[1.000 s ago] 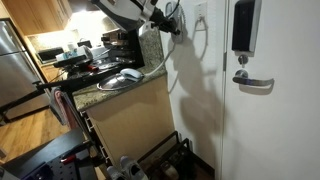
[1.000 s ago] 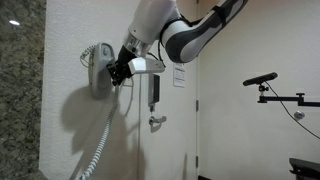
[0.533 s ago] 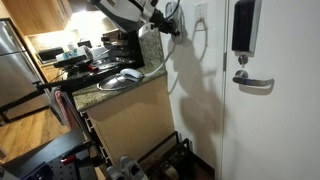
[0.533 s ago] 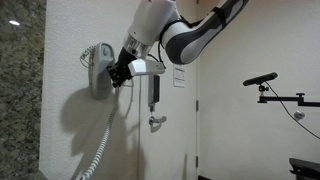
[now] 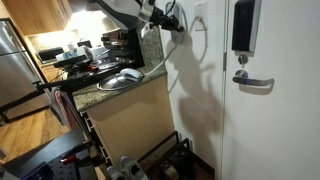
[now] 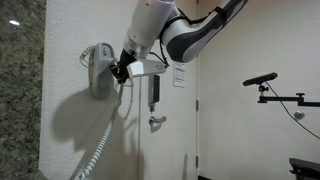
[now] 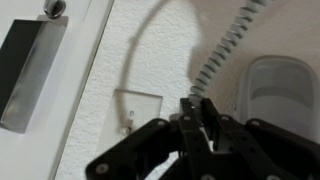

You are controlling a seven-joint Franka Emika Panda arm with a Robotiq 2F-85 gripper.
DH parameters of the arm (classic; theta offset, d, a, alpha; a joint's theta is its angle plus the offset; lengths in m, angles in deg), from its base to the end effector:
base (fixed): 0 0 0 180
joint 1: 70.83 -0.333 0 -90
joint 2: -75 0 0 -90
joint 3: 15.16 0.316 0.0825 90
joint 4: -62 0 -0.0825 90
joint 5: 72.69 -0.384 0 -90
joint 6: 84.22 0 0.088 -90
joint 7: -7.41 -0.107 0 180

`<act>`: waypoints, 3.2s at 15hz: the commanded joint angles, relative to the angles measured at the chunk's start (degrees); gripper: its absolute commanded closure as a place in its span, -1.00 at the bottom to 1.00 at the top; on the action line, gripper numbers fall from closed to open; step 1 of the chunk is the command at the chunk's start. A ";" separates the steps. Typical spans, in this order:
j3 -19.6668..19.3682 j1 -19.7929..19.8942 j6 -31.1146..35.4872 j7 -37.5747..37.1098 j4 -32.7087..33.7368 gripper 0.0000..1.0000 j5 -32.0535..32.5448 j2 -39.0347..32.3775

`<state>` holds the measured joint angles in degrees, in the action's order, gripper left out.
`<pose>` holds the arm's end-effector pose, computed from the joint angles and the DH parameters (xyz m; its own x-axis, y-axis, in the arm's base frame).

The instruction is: Untangle and straighten the telephone cable.

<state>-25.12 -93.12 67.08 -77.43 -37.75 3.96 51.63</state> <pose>0.6604 0.1834 0.3822 0.5784 0.0348 0.8150 -0.2569 -0.9405 0.2225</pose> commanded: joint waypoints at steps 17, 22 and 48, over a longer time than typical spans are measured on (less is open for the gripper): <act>16.67 5.18 -23.08 -14.27 -1.53 0.68 16.69 2.68; 18.64 6.58 -20.63 -13.36 -2.26 0.92 16.28 3.98; 21.02 8.29 -30.19 -21.18 -19.20 0.92 20.20 22.42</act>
<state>-4.93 -85.58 39.52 -95.23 -56.02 21.91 72.18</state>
